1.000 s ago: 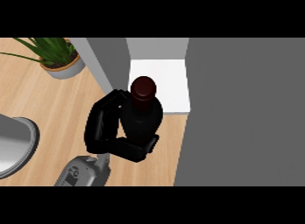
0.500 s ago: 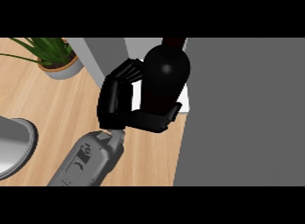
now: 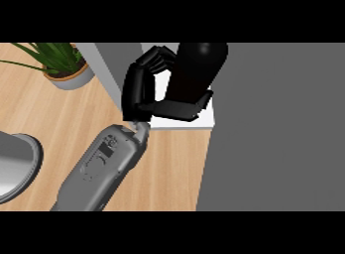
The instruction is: Pick up the wine, place it into the cabinet and close the cabinet
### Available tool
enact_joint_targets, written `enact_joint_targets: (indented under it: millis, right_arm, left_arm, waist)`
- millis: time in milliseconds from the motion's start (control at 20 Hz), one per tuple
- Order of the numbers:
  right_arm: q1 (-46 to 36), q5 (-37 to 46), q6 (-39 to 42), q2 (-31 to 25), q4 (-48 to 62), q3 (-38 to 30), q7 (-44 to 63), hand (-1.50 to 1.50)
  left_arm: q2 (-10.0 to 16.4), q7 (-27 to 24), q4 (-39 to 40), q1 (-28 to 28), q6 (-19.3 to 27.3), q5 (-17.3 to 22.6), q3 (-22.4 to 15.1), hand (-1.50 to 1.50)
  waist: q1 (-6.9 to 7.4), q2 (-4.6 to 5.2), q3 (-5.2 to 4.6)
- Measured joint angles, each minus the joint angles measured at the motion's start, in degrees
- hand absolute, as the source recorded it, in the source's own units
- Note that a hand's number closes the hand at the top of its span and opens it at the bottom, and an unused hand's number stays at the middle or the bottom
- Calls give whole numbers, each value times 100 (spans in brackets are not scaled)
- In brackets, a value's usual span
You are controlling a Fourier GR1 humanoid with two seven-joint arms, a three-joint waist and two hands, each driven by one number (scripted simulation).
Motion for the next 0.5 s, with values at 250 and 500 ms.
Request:
enact_joint_targets:
  millis: [250,500]
  right_arm:
    - [-12,-41,89,12,75,-79,-84,-150]
    - [-80,-96,142,-6,114,-163,-76,-150]
  left_arm:
    - [-36,-333,512,-147,144,-169,-123,150]
    - [-44,-663,1031,-283,178,-91,-134,150]
  waist:
    - [-9,4,0]
    - [-18,5,-3]
